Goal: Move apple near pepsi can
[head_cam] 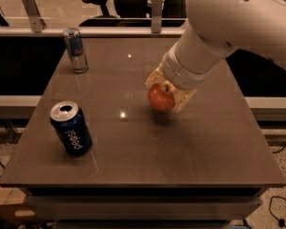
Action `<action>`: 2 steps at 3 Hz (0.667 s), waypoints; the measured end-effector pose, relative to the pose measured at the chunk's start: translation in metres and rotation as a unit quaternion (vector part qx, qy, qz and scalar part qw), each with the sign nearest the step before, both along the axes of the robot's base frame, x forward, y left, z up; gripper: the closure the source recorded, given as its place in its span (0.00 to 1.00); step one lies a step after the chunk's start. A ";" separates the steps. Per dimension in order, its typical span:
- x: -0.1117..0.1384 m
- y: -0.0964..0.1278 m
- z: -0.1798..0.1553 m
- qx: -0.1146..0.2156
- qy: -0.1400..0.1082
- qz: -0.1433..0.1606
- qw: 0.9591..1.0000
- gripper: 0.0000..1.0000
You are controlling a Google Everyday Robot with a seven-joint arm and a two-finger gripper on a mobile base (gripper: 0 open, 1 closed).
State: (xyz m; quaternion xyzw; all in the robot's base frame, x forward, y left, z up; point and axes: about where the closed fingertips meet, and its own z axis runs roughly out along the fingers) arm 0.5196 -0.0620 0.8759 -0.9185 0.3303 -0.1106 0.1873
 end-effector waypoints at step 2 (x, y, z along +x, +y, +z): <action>-0.023 0.012 0.006 0.040 -0.043 0.019 0.998 1.00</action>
Offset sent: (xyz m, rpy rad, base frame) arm -0.0387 0.0248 0.0145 0.1247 -0.1314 0.0492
